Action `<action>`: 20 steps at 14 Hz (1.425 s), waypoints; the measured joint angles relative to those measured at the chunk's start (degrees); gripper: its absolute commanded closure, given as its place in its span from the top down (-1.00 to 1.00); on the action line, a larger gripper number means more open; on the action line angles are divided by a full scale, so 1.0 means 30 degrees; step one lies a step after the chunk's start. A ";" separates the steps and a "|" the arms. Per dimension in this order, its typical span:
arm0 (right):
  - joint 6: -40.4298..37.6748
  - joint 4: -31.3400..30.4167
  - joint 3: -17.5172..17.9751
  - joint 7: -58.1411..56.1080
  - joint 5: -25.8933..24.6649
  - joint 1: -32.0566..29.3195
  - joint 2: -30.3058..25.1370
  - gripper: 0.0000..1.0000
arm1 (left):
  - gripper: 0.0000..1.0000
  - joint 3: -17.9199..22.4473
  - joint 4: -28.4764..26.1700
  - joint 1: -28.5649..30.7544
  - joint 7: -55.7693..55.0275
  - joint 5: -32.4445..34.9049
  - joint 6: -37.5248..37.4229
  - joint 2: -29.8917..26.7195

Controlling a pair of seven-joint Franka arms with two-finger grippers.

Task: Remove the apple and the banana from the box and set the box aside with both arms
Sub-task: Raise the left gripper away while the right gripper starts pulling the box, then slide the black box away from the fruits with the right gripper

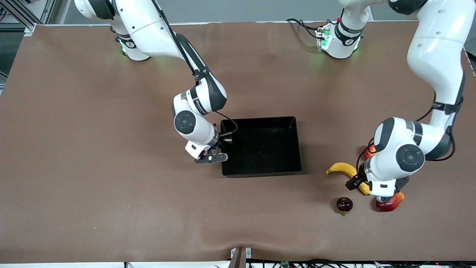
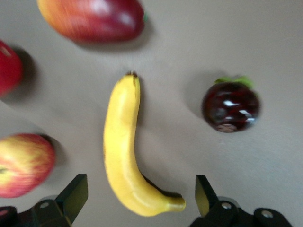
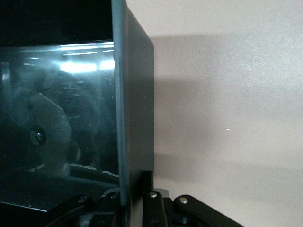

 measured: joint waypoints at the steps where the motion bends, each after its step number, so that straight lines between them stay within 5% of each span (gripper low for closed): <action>1: -0.0067 0.0011 -0.0019 0.0077 -0.0001 0.0000 -0.0001 -1.00 | 1.00 0.0002 0.0406 0.0004 0.1027 0.0037 -0.0680 -0.0573; 10: -0.1625 0.0410 -0.0532 0.1356 -0.0001 -0.0530 -0.1057 -1.00 | 1.00 0.0089 0.1045 0.1394 0.8529 -0.1653 -0.4772 -0.5809; 16: -0.5433 0.0440 -0.0706 0.1345 -0.0187 -0.3628 -0.3590 -1.00 | 1.00 0.0134 0.1645 0.2507 1.3121 -0.3487 -0.7530 -0.7818; 20: -0.6738 -0.0206 -0.0731 0.1288 -0.2288 -0.5629 -0.4917 -1.00 | 1.00 0.0164 0.1861 0.2951 1.3967 -0.4494 -0.9332 -0.8779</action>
